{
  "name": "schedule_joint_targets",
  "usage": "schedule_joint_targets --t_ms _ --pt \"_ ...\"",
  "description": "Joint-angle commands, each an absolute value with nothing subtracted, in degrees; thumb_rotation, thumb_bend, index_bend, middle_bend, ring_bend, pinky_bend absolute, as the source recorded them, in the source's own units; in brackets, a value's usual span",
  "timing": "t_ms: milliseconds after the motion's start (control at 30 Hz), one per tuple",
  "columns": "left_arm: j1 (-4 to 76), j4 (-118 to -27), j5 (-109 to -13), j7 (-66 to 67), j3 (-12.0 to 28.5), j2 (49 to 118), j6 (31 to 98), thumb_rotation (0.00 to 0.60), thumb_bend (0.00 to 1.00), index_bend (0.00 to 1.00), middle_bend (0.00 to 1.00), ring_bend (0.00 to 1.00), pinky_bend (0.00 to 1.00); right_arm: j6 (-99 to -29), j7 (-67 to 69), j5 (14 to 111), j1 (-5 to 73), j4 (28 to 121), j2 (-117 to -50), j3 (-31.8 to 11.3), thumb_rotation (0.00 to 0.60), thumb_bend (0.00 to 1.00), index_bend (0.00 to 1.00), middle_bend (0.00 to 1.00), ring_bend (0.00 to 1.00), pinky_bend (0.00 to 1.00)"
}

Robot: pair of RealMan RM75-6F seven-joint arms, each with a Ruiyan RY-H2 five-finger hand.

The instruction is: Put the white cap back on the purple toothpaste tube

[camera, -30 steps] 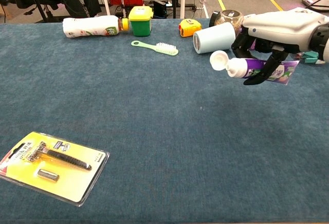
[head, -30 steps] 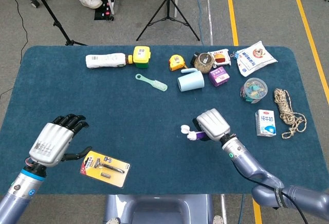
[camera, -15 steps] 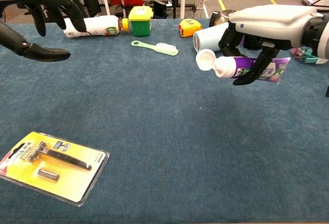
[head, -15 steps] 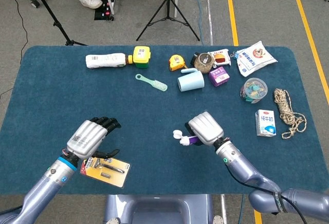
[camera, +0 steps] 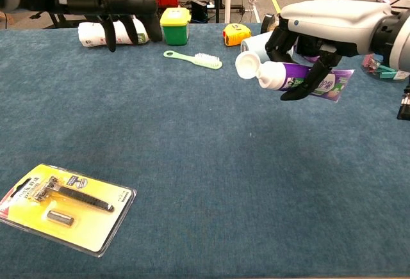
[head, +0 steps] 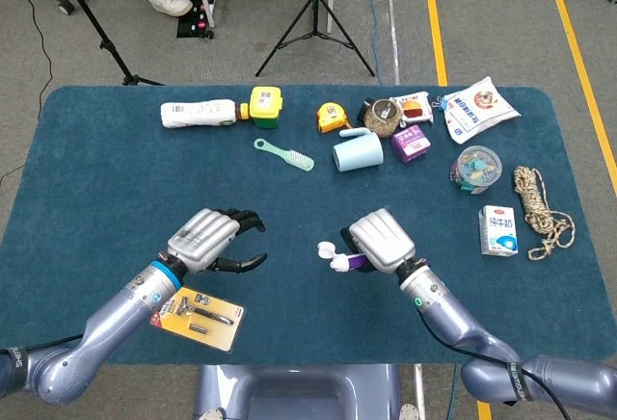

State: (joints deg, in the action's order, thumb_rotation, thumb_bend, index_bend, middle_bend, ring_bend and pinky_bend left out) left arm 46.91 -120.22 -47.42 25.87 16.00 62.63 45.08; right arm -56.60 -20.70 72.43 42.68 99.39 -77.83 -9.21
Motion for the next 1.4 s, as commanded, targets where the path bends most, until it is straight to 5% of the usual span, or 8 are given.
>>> schedule_joint_targets --t_ms 33,667,1033,1400 --pt "49.26 -118.79 -45.16 25.22 15.97 62.94 43.66 0.055 0.24 0.29 0.22 0.22 0.34 -56.85 -20.23 72.53 42.58 99.46 -78.02 -9.26 0.6 0.26 0.87 0.92 1.0 0.98" --pt "63.07 -114.47 -31.3 29.45 12.99 67.24 43.53 0.071 0.24 0.32 0.12 0.12 0.33 -58.14 -18.31 72.89 42.42 99.32 -78.96 -9.92 0.6 0.26 0.87 0.92 1.0 0.98" --pt "63.74 -112.79 -36.01 23.13 14.03 72.35 46.64 0.077 0.24 0.4 0.12 0.12 0.33 -58.23 -17.74 72.86 42.42 99.39 -79.0 -10.0 0.6 0.26 0.87 0.92 1.0 0.98" --pt "64.09 -110.63 -38.11 19.52 13.81 75.0 47.94 0.075 0.24 0.38 0.12 0.1 0.33 -57.95 -17.21 72.28 42.35 99.86 -78.27 -10.11 0.6 0.26 0.87 0.92 1.0 0.98"
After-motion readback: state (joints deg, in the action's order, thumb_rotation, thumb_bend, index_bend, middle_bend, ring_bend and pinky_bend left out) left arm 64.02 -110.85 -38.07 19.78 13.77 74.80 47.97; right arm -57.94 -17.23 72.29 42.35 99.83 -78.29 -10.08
